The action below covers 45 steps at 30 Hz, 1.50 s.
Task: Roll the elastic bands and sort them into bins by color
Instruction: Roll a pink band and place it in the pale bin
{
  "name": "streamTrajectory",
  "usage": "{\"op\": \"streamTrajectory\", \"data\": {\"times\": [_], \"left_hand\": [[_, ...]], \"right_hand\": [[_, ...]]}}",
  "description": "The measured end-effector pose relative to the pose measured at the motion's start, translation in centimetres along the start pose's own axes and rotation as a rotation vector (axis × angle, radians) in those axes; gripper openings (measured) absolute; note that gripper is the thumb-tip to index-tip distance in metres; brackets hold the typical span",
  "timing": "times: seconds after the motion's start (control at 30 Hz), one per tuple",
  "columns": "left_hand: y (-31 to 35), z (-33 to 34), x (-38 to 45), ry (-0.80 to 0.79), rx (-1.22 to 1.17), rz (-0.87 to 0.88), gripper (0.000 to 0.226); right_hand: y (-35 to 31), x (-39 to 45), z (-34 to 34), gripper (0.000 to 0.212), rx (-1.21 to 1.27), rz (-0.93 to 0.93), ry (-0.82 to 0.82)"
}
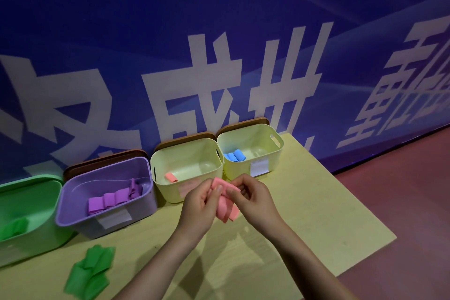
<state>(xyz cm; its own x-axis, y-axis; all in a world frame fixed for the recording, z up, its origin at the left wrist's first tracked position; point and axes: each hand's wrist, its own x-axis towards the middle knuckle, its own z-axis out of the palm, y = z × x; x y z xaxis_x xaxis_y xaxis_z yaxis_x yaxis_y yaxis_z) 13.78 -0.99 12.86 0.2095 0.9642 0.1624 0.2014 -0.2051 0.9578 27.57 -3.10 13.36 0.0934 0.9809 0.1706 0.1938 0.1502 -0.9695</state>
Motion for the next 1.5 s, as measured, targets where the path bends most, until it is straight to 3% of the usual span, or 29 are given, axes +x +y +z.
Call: {"op": "streamTrajectory", "data": {"times": [0.13, 0.4, 0.53, 0.67, 0.8, 0.93, 1.17, 1.5], "left_hand": [[0.1, 0.0, 0.1, 0.063, -0.101, -0.019, 0.017], [0.7, -0.9, 0.0, 0.030, -0.322, -0.337, 0.023], [0.7, -1.2, 0.2, 0.085, -0.328, -0.347, 0.026], [0.5, -1.4, 0.2, 0.105, -0.331, -0.317, 0.036], [0.3, -1.5, 0.2, 0.142, -0.331, -0.357, 0.043], [-0.1, -1.8, 0.4, 0.128, -0.304, -0.350, 0.030], [-0.1, -1.0, 0.3, 0.076, -0.229, -0.303, 0.030], [0.0, -0.8, -0.2, 0.054, -0.052, -0.184, 0.023]], "right_hand": [[-0.5, 0.1, 0.5, 0.011, 0.049, -0.021, 0.031], [-0.5, 0.9, 1.3, 0.011, 0.151, 0.022, 0.071], [0.1, 1.3, 1.9, 0.006, 0.003, -0.080, 0.054], [0.6, 1.7, 2.0, 0.006, -0.272, -0.324, 0.019], [1.1, 2.2, 1.8, 0.016, -0.383, -0.441, -0.084], [0.6, 2.0, 1.0, 0.026, -0.195, -0.278, -0.139], [0.2, 1.8, 1.0, 0.019, 0.005, 0.048, -0.072], [0.0, 0.7, 0.6, 0.013, 0.091, 0.051, -0.122]]}}
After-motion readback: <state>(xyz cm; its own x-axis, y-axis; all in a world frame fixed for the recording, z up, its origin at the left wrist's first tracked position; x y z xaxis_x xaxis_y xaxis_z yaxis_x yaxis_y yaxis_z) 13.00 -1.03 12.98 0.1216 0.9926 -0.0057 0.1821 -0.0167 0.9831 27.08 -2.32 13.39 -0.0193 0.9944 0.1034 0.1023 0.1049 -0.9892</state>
